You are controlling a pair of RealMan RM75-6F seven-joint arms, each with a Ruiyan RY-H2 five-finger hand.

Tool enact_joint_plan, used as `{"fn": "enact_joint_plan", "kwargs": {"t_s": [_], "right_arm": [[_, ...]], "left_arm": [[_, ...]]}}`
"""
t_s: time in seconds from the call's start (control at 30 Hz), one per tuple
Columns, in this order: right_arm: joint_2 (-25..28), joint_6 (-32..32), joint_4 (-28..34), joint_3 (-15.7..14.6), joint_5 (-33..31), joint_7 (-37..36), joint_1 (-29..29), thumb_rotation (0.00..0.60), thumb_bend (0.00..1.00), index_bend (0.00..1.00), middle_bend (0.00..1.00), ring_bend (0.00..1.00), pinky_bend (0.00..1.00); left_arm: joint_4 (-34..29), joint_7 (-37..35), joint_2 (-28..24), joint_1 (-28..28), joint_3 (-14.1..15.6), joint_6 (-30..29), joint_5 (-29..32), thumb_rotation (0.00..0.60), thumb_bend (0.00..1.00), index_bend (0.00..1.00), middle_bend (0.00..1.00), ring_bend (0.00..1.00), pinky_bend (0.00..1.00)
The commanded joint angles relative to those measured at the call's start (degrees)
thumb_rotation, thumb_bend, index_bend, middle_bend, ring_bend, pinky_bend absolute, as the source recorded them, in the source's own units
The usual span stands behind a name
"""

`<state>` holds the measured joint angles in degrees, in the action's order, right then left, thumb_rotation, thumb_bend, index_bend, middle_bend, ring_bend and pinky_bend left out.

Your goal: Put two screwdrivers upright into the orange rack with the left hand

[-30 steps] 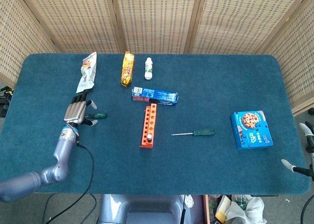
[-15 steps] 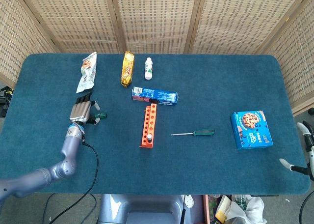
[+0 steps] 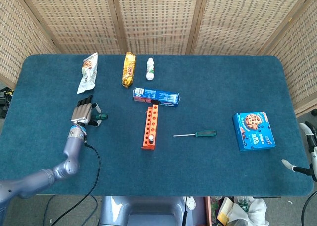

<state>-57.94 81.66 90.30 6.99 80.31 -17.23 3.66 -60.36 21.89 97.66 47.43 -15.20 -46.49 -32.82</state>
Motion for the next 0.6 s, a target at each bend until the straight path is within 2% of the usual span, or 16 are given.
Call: {"fn": "enact_joint_plan", "kwargs": {"t_s": [0.03, 0.37, 0.6], "right_arm": [[0.0, -0.1, 0.1, 0.1, -0.1, 0.0, 0.0, 0.6, 0.0, 0.0, 0.0, 0.0, 0.0], [0.0, -0.5, 0.2, 0.3, -0.7, 0.0, 0.2, 0.6, 0.0, 0.0, 0.0, 0.0, 0.0], [0.0, -0.6, 0.3, 0.3, -0.8, 0.2, 0.3, 0.6, 0.0, 0.0, 0.0, 0.0, 0.0]], "left_arm": [[0.6, 0.1, 0.6, 0.3, -0.2, 0.2, 0.0, 0.6, 0.3, 0.44, 0.0, 0.0, 0.0], [2.7, 1.3, 2.2, 1.0, -0.7, 1.0, 0.6, 0.6, 0.31, 0.46, 0.0, 0.0, 0.0], [2.7, 1.2, 2.2, 0.8, -1.1, 0.9, 0.5, 0.6, 0.33, 0.56, 0.0, 0.0, 0.0]]}}
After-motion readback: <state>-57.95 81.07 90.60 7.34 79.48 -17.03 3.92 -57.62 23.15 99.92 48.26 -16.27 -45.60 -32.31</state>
